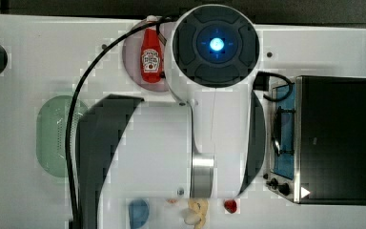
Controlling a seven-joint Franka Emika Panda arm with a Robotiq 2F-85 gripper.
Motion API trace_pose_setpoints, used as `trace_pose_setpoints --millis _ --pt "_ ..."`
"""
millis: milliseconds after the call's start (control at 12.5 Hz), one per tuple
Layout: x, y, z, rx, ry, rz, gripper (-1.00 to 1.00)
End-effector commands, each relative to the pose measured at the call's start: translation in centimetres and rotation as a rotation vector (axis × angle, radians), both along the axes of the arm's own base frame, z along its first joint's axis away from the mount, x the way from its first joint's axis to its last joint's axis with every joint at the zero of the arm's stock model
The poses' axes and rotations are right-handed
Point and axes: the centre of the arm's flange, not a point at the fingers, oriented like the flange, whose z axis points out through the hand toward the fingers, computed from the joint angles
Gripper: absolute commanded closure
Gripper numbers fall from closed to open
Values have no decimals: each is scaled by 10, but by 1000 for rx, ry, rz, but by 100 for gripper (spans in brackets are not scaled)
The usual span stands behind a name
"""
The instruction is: Drag strainer left to right.
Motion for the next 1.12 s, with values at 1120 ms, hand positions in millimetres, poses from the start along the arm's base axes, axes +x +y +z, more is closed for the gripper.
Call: trace_pose_setpoints --millis 1120 --pt "-116 272 -49 -81 33 -127 -100"
